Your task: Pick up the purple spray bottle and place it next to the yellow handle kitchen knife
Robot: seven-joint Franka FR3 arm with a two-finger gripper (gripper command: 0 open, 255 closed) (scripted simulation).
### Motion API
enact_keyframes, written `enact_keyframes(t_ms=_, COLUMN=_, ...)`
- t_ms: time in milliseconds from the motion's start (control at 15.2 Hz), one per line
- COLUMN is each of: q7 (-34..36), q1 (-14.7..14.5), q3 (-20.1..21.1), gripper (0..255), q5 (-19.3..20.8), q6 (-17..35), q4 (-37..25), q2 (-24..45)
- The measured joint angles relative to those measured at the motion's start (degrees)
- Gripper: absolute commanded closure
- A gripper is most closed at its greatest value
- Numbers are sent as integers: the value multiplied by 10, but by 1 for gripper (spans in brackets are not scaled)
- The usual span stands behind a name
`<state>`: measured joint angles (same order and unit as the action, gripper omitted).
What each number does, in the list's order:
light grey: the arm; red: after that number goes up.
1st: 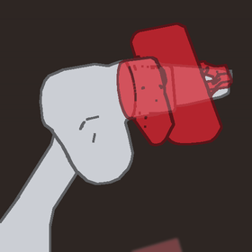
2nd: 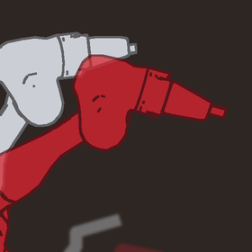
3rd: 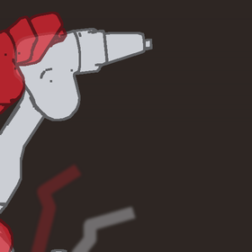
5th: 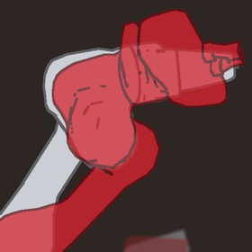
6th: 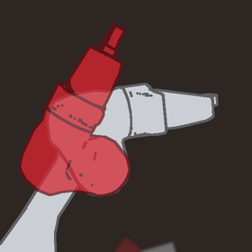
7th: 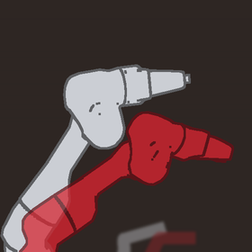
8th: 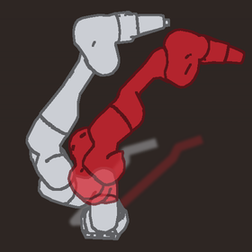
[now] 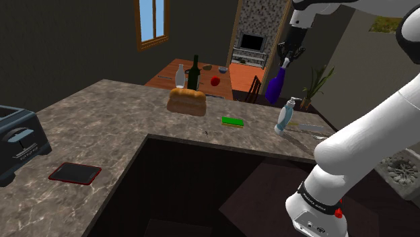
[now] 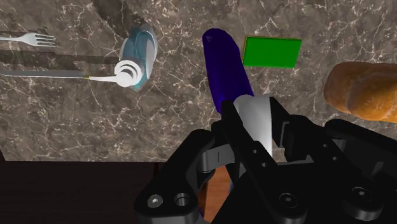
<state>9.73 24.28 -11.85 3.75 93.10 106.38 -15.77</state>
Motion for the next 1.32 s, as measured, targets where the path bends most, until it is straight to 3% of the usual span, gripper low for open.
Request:
enact_keyframes(t_ms=726, q7=-131, q1=48, q3=-84, gripper=255, q5=34, q6=-63, q4=-22, q2=-51)
enact_keyframes(t_ms=1320, q7=-265, q1=81, q3=-176, gripper=255, q5=47, q6=-115, q4=-112, q2=-24)
